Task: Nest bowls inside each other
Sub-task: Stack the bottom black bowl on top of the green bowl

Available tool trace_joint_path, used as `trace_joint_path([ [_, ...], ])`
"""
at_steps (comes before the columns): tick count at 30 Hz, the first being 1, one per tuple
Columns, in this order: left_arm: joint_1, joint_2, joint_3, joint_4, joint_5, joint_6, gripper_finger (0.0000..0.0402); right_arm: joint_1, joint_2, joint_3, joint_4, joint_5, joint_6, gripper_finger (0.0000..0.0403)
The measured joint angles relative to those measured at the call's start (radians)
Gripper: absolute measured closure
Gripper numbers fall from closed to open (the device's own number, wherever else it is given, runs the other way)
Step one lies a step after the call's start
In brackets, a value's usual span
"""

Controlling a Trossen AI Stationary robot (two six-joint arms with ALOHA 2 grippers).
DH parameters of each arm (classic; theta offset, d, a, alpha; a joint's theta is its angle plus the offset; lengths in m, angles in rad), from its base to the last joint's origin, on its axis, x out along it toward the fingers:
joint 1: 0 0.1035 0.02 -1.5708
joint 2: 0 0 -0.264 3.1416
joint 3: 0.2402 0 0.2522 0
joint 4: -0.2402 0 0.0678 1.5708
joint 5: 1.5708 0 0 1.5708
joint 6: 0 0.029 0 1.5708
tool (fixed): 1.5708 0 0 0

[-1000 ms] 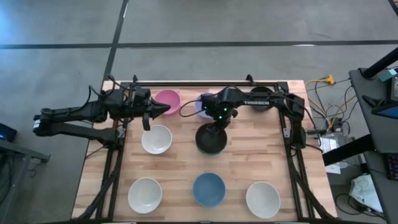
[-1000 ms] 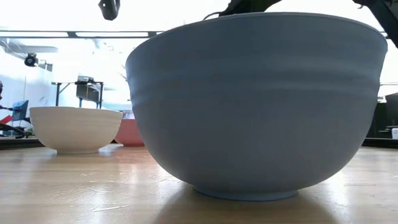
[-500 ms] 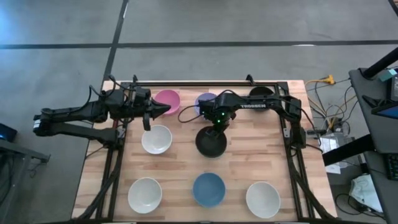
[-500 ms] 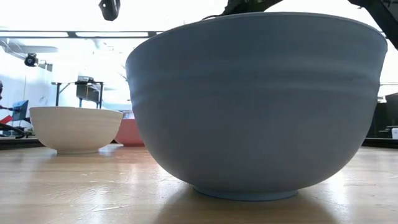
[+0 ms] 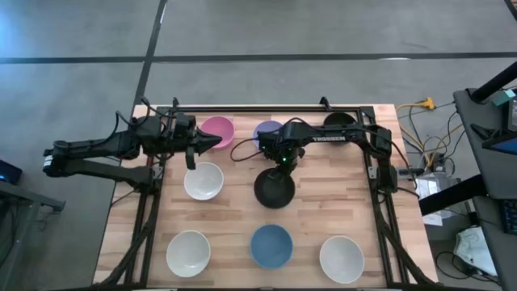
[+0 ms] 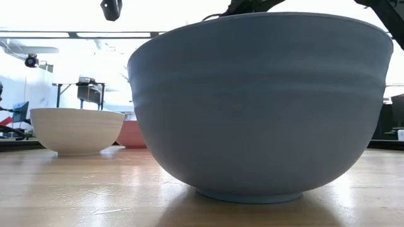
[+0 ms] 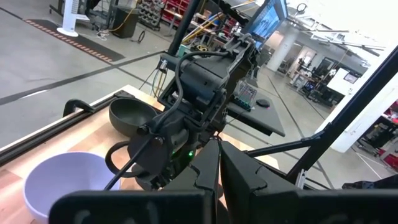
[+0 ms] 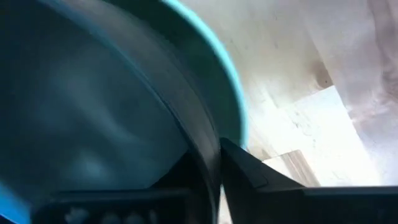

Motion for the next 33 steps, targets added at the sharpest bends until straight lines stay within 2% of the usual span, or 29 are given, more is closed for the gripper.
trace_joint_path([
  [7, 0.0, 0.0, 0.002, 0.0, 0.0, -0.001, 0.0402, 0.0, -0.003, 0.01, -0.012, -0.001, 0.0, 0.0291],
  [12, 0.0, 0.0, 0.002, 0.0, 0.0, -0.003, 0.0402, 0.0, -0.013, 0.087, -0.028, 0.014, -0.005, 0.0273],
  [17, 0.0, 0.0, 0.002, -0.001, 0.0, -0.003, 0.0402, 0.004, -0.014, 0.169, -0.029, 0.1, -0.013, 0.0284],
  [26, 0.0, 0.0, 0.002, -0.001, 0.0, -0.003, 0.0402, 0.009, -0.014, 0.14, -0.058, 0.105, -0.048, 0.0336],
  [33, 0.0, 0.0, 0.001, -0.001, 0.0, -0.003, 0.0402, 0.024, -0.012, 0.122, -0.057, 0.105, -0.058, 0.0342],
])
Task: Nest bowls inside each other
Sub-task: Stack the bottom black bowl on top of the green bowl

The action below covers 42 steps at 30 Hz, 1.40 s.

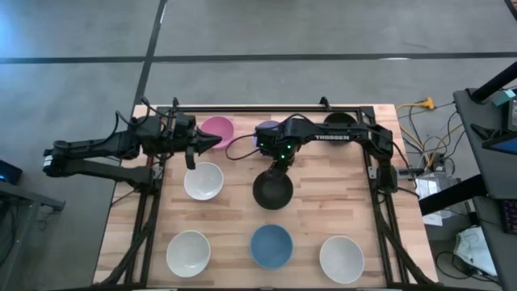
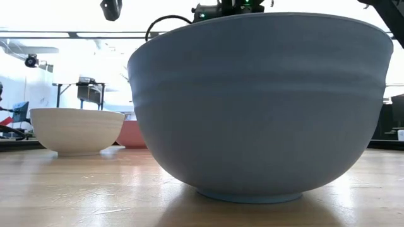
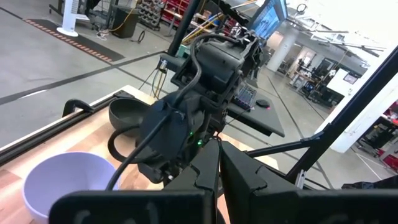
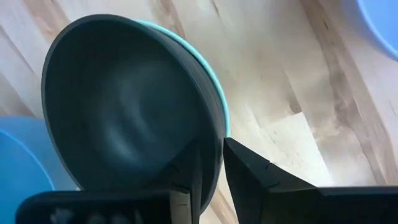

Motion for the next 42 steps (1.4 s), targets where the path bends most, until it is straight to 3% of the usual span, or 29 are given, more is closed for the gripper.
trace_joint_path([
  [27, 0.0, 0.0, -0.001, 0.0, 0.0, 0.0, 0.0402, 0.018, 0.001, -0.05, 0.012, 0.035, -0.043, 0.0346],
  [35, 0.0, 0.0, -0.001, 0.0, 0.0, 0.0, 0.0402, 0.027, 0.002, -0.051, 0.039, 0.031, -0.043, 0.0389],
  [42, 0.0, 0.0, -0.001, 0.0, 0.0, 0.0, 0.0402, 0.026, 0.002, -0.043, 0.034, 0.027, -0.043, 0.0393],
])
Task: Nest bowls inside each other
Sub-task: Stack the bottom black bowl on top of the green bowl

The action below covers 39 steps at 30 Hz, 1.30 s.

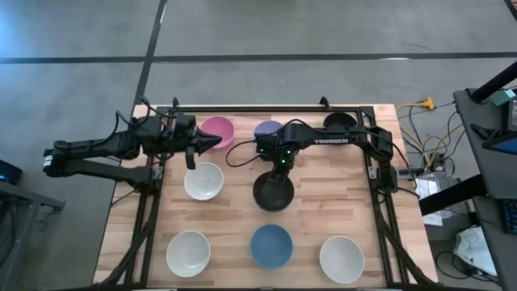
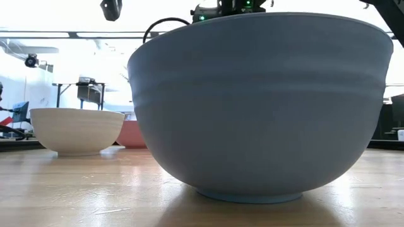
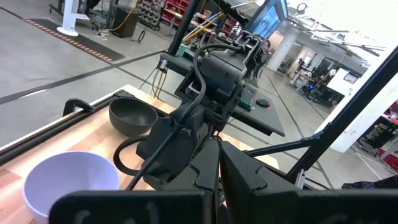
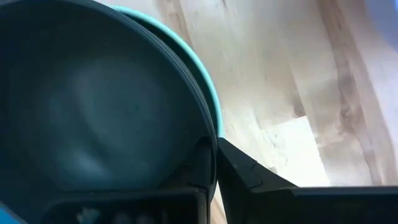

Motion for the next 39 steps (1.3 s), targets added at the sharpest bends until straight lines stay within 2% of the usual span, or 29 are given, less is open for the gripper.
trace_joint_path([
  [13, 0.0, 0.0, -0.002, 0.0, 0.0, 0.002, 0.0402, 0.03, 0.013, -0.002, 0.003, 0.001, 0.0, 0.0394],
  [20, 0.0, 0.0, -0.001, 0.0, 0.0, 0.002, 0.0402, 0.028, 0.018, -0.007, 0.005, 0.081, 0.007, 0.0392],
  [33, 0.0, 0.0, 0.0, 0.0, 0.0, 0.001, 0.0402, 0.028, 0.018, -0.009, 0.028, 0.074, -0.001, 0.039],
  [36, 0.0, 0.0, 0.0, 0.001, 0.0, 0.001, 0.0402, 0.028, 0.018, -0.009, 0.028, 0.069, 0.0, 0.0378],
  [39, 0.0, 0.0, -0.001, 0.0, 0.0, 0.001, 0.0402, 0.028, 0.018, -0.009, 0.027, 0.067, 0.0, 0.0349],
])
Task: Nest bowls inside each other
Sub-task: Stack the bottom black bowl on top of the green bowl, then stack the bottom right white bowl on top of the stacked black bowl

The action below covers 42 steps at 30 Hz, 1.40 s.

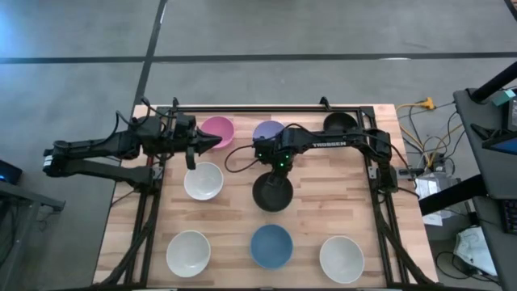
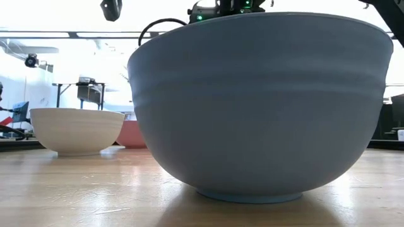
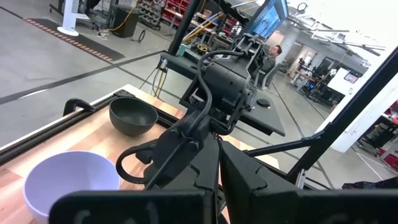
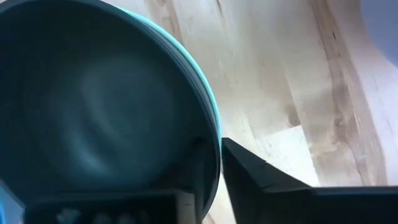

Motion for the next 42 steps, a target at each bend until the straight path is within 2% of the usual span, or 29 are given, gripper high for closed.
trace_joint_path([
  [5, 0.0, 0.0, 0.001, 0.001, 0.0, 0.0, 0.0402, 0.0, 0.0, 0.0, 0.0, 0.0, 0.005, 0.03],
  [10, 0.0, 0.0, 0.001, 0.0, 0.0, 0.0, 0.0402, 0.0, -0.017, 0.008, -0.011, 0.0, 0.016, 0.0273],
  [15, 0.0, 0.0, 0.0, -0.002, 0.0, 0.001, 0.0402, 0.0, -0.071, 0.051, -0.021, 0.0, 0.019, 0.0264],
  [22, 0.0, 0.0, -0.003, -0.004, 0.023, 0.001, 0.0402, 0.045, -0.241, 0.022, -0.042, 0.004, -0.02, 0.0271],
  [27, 0.0, 0.0, -0.006, -0.018, 0.071, 0.002, 0.0402, 0.169, -0.4, -0.133, 0.0, 0.012, -0.024, 0.0275],
  [33, 0.0, 0.0, -0.009, -0.065, 0.082, 0.027, 0.0402, 0.394, -0.581, -0.434, 0.216, 0.014, 0.141, 0.0274],
  [37, 0.0, 0.0, -0.025, -0.077, 0.086, 0.061, 0.0402, 0.539, -0.645, -0.587, 0.313, 0.035, 0.257, 0.0277],
  [42, 0.0, 0.005, -0.026, -0.09, 0.087, 0.063, 0.0402, 0.663, -0.665, -0.695, 0.332, 0.038, 0.366, 0.0277],
])
